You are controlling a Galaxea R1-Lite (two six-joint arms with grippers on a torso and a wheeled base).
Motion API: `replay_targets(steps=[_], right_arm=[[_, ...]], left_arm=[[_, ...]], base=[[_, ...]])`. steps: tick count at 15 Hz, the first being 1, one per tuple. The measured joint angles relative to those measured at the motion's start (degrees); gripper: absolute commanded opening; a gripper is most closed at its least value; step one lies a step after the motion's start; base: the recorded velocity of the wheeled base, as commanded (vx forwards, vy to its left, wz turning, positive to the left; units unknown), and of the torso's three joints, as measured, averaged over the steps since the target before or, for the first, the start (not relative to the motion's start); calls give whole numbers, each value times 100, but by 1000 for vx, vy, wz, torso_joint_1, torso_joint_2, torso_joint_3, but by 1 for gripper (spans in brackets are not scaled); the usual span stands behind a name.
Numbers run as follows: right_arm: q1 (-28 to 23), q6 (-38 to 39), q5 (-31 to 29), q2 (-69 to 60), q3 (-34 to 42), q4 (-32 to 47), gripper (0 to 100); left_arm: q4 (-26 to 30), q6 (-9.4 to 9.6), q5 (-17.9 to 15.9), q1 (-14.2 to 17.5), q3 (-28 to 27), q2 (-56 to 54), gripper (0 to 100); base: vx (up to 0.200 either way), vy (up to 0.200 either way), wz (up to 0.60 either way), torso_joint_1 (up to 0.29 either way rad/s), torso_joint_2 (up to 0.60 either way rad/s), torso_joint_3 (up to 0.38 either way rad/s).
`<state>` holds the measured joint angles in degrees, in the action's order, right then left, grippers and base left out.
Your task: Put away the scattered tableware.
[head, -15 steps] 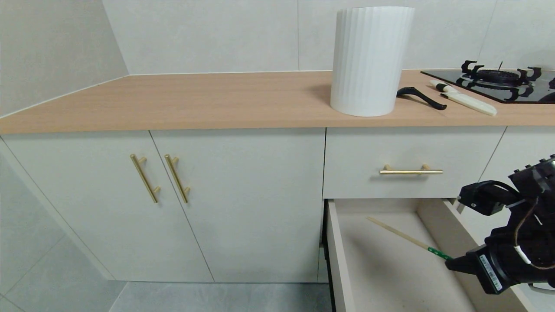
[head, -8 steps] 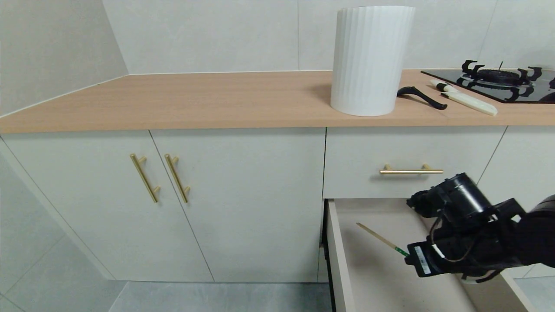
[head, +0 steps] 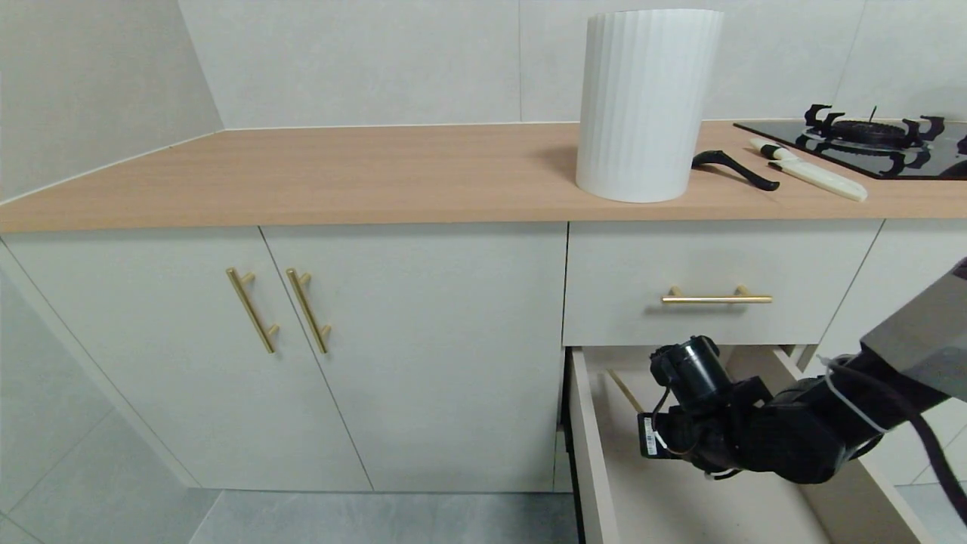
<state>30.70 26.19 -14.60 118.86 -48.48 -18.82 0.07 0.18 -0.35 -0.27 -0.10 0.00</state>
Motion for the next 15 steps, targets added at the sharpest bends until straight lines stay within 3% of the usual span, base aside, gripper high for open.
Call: replay_targets(steps=[15], right_arm=[[94,37,-362,1256,-116,-228,0]], left_arm=[[2,0,2,0,0,0,100]], base=[[0,0,0,0,0,0]])
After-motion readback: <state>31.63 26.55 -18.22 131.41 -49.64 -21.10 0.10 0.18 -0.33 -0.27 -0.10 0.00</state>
